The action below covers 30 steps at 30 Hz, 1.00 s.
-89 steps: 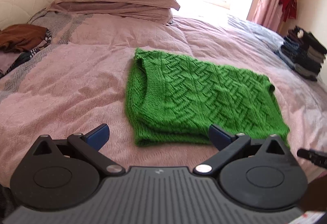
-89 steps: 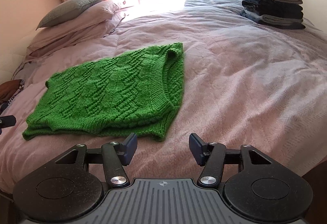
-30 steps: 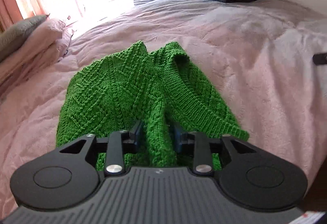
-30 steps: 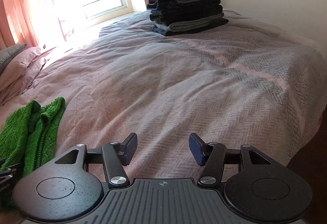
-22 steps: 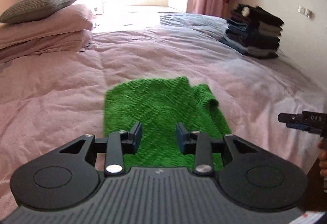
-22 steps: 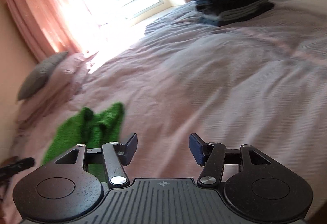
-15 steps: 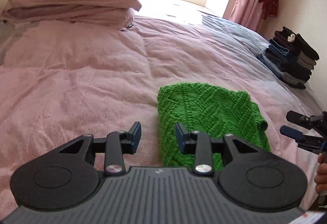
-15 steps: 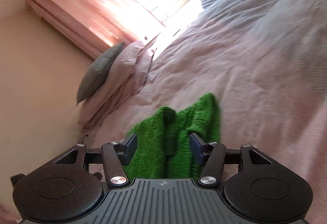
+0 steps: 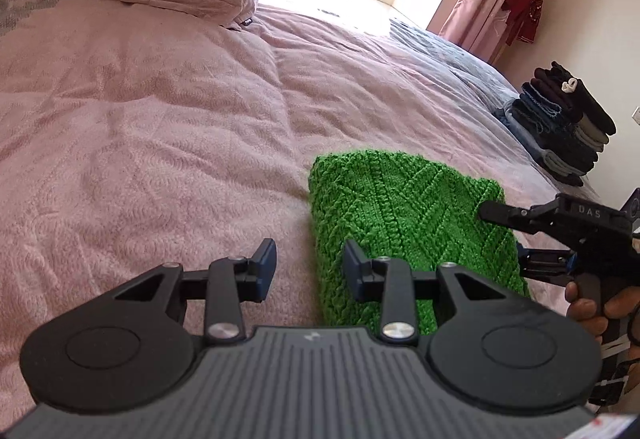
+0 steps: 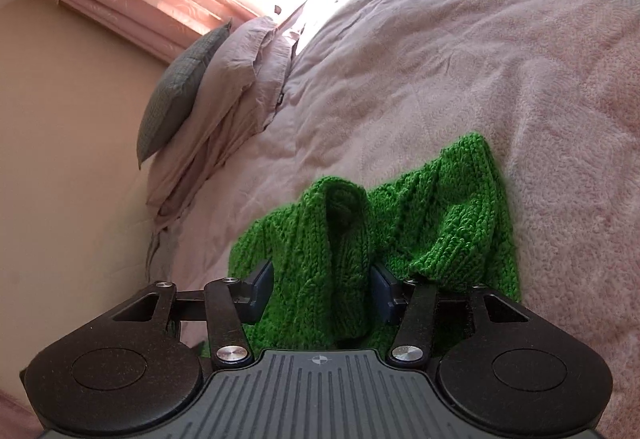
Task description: Fold large clothes
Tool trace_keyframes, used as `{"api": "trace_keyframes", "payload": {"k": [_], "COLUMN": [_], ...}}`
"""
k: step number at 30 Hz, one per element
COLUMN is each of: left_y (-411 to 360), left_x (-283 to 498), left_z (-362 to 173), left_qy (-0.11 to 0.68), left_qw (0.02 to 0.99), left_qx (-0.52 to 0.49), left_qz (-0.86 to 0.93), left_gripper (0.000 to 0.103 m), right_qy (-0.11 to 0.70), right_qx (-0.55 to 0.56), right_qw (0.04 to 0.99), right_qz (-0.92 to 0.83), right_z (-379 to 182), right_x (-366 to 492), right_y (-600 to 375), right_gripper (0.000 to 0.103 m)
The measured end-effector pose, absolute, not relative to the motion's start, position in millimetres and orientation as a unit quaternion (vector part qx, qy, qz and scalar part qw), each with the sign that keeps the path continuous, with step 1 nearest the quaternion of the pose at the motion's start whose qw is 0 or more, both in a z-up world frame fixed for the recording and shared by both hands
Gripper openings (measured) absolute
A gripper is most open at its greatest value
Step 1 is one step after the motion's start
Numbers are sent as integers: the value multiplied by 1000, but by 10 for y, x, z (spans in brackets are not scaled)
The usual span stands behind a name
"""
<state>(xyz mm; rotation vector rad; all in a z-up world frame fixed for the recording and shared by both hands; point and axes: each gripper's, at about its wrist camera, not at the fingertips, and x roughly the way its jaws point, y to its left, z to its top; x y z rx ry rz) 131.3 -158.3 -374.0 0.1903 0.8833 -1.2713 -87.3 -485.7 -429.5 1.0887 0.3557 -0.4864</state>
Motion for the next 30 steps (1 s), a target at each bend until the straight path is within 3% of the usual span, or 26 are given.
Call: {"api": "trace_keyframes", "payload": {"k": [1,5,10,14,18,22,30], "left_y": [-1614,-1726,-1940,-2099,-2146,-1949,-1157], "left_x": [1325,1338,1121,843,729,800,775], "left_z": [-3746,-3719,-3555,-3562,-3640,-3573,-3565], "left_qy": [400,399,371,338,321,331,376], "left_qw": [711,711,699,688,696,697,692], "left_qx": [85,86,111,151,172,158,118], "left_qz": [-572,-572,-601,-625,-619,-616,-605], "left_gripper": [31,31,31,31,31,31,31], "right_qy": [167,146,219,267,205,151,140], "right_qx": [500,464,381,386,445,494,543], "right_qw": [817,837,831,810,804,793,780], "right_qz": [-232,-250,-341,-351,-337,-323,-278], "right_z": [-4282,-3997,-3574,-3870,-4086,-4010,-4076], "right_x": [-862,-933,-927,-947,-1226,-1649,-2033], "right_y": [-4838,-4773,-4802,-4951,-4935,-4605,-3693], "right_gripper": [15,10,10,12,22,42,42]}}
